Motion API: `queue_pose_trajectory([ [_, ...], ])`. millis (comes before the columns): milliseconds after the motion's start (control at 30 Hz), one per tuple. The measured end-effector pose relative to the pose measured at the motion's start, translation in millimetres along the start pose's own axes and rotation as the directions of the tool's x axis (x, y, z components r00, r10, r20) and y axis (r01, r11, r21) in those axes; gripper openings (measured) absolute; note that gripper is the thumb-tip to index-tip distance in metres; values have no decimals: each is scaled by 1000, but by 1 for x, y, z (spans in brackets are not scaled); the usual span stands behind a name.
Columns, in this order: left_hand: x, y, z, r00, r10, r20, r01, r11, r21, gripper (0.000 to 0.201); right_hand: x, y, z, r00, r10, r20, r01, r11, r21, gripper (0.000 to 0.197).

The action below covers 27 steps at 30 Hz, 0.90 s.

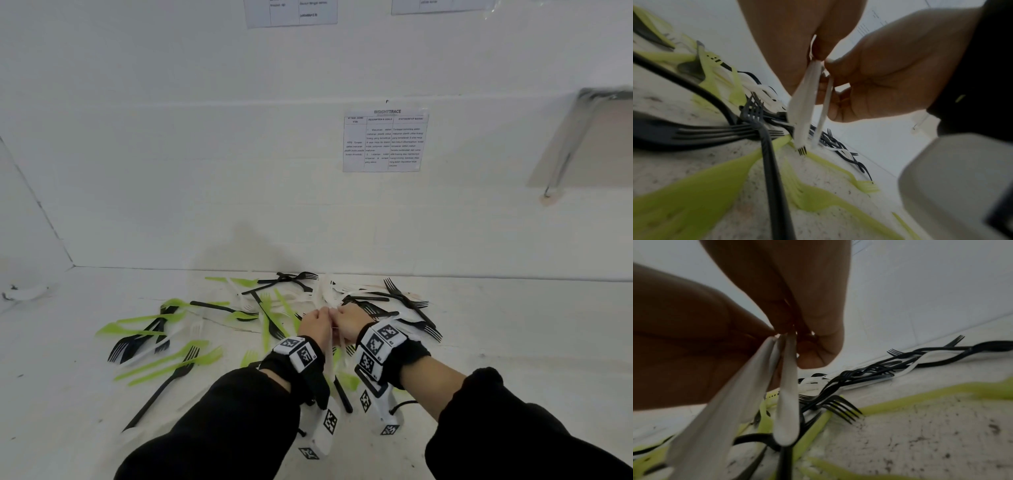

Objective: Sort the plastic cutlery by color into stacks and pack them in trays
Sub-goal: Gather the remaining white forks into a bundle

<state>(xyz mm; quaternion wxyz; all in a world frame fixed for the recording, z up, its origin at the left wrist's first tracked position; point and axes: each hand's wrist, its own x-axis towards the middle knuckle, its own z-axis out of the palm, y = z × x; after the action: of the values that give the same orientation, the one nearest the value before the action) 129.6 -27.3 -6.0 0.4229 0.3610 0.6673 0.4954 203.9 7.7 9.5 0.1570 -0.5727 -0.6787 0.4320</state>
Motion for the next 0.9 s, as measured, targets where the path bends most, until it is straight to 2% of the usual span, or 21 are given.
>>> queue_pose_trajectory([
  [67,-1,-2,1,1000,15,13,-16,1000,21,36,-5,3,-3,995,-48,-91,38,993,-113,39],
  [200,-8,2,-6,999,43,16,-43,999,31,29,-12,5,-2,967,-126,-220,99,987,-130,30],
  [267,-9,3,-10,997,77,-11,-76,990,120,31,-16,2,1,962,-162,-220,129,979,-157,29],
  [333,-10,4,-14,996,88,-34,-82,987,136,29,-16,-1,2,960,-186,-208,150,973,-177,30],
  [433,-7,2,-16,995,94,-17,-91,985,149,32,-17,-4,2,969,-154,-192,126,980,-153,29],
  [600,-4,-4,-19,998,-47,39,51,994,-97,28,-14,-1,9,976,-164,-141,161,986,-30,21],
  [667,-6,-2,-23,996,-71,61,77,991,-107,30,-8,3,13,974,-150,-172,169,981,98,13],
  [733,-5,-3,-27,993,-94,65,100,991,-90,32,-7,6,12,972,-106,-210,155,960,234,27],
  [767,-5,-2,-29,992,-101,73,109,989,-101,32,-7,7,12,972,-109,-207,159,957,243,26],
  [833,-3,-1,-31,990,-113,86,124,983,-133,30,-5,8,12,981,-132,-145,169,945,279,11],
  [900,3,-1,-33,989,-123,85,135,978,-159,28,-2,6,13,988,-139,-73,155,925,346,13],
])
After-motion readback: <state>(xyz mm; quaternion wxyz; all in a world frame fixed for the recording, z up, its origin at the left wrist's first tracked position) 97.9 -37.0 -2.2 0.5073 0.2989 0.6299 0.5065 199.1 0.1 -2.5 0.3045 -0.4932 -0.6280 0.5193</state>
